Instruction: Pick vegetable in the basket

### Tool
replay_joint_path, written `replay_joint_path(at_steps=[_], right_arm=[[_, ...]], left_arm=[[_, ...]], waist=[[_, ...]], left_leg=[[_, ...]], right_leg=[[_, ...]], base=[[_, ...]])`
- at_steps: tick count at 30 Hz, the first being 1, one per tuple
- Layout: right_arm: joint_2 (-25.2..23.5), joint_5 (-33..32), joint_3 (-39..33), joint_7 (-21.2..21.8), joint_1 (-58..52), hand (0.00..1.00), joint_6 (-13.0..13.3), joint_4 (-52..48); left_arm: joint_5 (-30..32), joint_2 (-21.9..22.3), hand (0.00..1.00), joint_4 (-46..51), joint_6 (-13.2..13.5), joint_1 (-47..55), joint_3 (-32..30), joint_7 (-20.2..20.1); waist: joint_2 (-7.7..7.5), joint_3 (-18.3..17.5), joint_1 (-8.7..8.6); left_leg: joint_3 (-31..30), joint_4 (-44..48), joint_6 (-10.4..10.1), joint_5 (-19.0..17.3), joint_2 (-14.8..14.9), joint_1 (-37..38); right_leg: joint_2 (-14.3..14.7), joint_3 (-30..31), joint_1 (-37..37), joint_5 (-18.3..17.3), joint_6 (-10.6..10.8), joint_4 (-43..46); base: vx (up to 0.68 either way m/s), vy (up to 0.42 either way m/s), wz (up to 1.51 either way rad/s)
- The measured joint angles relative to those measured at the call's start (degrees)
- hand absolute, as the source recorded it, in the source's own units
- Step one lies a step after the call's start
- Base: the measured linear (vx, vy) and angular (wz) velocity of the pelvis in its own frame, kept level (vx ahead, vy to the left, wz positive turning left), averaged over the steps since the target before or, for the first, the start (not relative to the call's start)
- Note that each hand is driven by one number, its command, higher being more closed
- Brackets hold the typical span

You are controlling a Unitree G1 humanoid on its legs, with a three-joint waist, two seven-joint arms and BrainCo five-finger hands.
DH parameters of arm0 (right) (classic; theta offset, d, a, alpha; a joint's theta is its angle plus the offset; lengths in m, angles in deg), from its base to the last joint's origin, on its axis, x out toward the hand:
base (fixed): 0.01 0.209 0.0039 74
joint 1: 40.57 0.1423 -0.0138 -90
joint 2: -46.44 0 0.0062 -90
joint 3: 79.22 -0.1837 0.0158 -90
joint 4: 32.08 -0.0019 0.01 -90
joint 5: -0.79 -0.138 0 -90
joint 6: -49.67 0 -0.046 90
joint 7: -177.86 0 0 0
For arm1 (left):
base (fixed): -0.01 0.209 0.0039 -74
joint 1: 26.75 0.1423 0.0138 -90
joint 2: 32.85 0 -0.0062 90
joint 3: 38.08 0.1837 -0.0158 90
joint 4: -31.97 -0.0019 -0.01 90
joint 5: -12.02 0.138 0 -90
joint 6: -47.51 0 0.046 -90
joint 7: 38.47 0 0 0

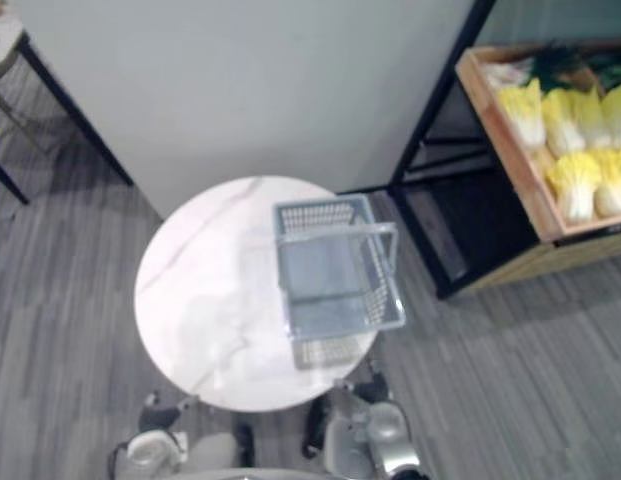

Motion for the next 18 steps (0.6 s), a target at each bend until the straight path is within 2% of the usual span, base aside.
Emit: replay_joint_path(at_steps=[1,3,4,5,6,7,8,9,10,14,15,18], right_arm=[[0.06,0.33,-0.05,0.03,0.28,0.0,-0.06,0.03],[-0.19,0.4,0.08,0.29,0.36,0.0,-0.14,0.04],[-0.14,0.42,0.77,0.39,0.72,0.0,-0.18,0.02],[-0.04,0.44,1.1,0.42,1.11,0.0,-0.16,0.0],[-0.14,0.45,1.17,0.56,1.46,0.0,-0.19,-0.25],[-0.34,0.46,1.24,0.8,1.09,0.0,-0.24,-0.24],[-0.52,0.47,1.33,0.91,0.96,0.0,-0.23,-0.24],[-1.02,0.5,1.37,0.96,0.97,0.0,-0.23,-0.28],[-0.83,0.51,1.3,0.94,1.06,0.0,-0.24,-0.5],[1.05,1.68,0.93,0.88,0.83,0.0,-0.57,-0.72],[1.2,2.09,0.65,0.89,0.31,0.0,-0.58,-0.96],[1.42,2.14,0.39,0.88,0.02,0.0,-0.62,-1.01]], left_arm=[[-0.01,0.67,0.0,-0.06,-0.03,-0.02,0.15,-0.03],[-0.02,1.2,0.0,-0.04,0.17,-0.02,0.05,-0.01],[0.0,1.22,0.0,0.03,0.52,0.0,-0.03,0.02],[0.0,1.3,0.0,0.04,0.54,0.06,-0.05,0.07],[0.0,1.65,0.0,0.11,0.55,0.08,-0.02,0.16],[-0.18,1.33,0.0,0.35,0.67,0.06,-0.04,0.59],[-0.14,0.96,0.0,0.54,0.72,0.09,-0.08,0.77],[-0.06,-0.15,0.0,0.52,0.71,-0.02,-0.04,1.0],[-0.07,-0.34,0.0,0.21,0.7,-0.11,-0.03,1.14],[-0.3,1.33,0.0,-1.24,0.6,-0.29,-0.43,1.19],[-0.62,1.67,0.0,-1.96,0.59,-0.27,-0.37,1.18],[-1.09,1.96,0.0,-2.61,0.56,-0.15,-0.35,1.17]], waist=[[0.86,0.04,-0.03],[0.68,0.13,0.15],[0.66,0.12,0.34],[0.99,0.16,0.37],[0.9,0.21,0.25],[0.54,0.0,0.91],[0.21,-0.21,1.62],[-0.74,-0.79,1.63],[-1.47,-1.26,1.77],[1.53,-1.9,1.33],[2.34,-2.52,1.3],[3.21,-3.07,0.69]], left_leg=[[0.05,-0.5,-0.44,-0.28,0.57,0.88],[0.18,-1.14,-0.51,-0.3,1.32,1.88],[0.37,-1.47,-0.6,-0.21,2.3,1.89],[0.45,-1.83,-0.91,0.0,3.15,1.8],[0.1,-1.93,-1.52,0.44,3.57,1.08],[-0.37,-1.94,-1.95,0.7,3.31,0.88],[-0.77,-1.94,-2.24,0.85,3.18,0.71],[-1.98,-2.09,-3.16,1.46,3.37,-0.51],[-3.0,-3.24,-4.07,2.73,3.6,-1.57],[-4.61,-6.21,-5.62,5.78,5.17,-1.91],[-4.83,-6.24,-5.89,6.06,5.71,-1.89],[-6.57,-6.99,-6.55,7.6,7.03,-2.83]], right_leg=[[0.6,-0.06,0.63,0.0,0.0,-0.2],[1.41,-0.26,1.47,0.2,0.32,-0.8],[2.17,-0.1,1.33,1.21,1.95,-1.12],[2.54,0.31,1.19,1.51,2.57,-1.1],[0.36,1.09,-0.57,-1.2,-0.5,4.89],[-2.59,4.17,-1.07,-1.18,2.09,7.36],[-3.49,6.1,-0.57,-0.34,3.81,6.03],[-3.68,9.64,0.86,-0.51,6.77,1.73],[-3.27,8.5,1.68,-1.43,6.87,-1.65],[-1.75,5.36,2.48,-1.18,6.64,-3.65],[-0.92,4.49,3.55,-0.59,5.71,-5.07],[0.97,2.15,5.78,1.92,4.44,-10.44]], base=[[0.07,-0.088,-0.2],[0.0,-0.04,-0.05],[-0.05,-0.018,-0.01],[-0.08,-0.014,0.11],[-0.06,-0.01,0.22],[-0.04,-0.02,0.2],[0.0,-0.073,0.25],[0.02,-0.192,0.31],[0.02,-0.23,0.34],[-0.03,-0.168,0.29],[-0.02,-0.098,0.23],[-0.04,-0.086,0.24]])
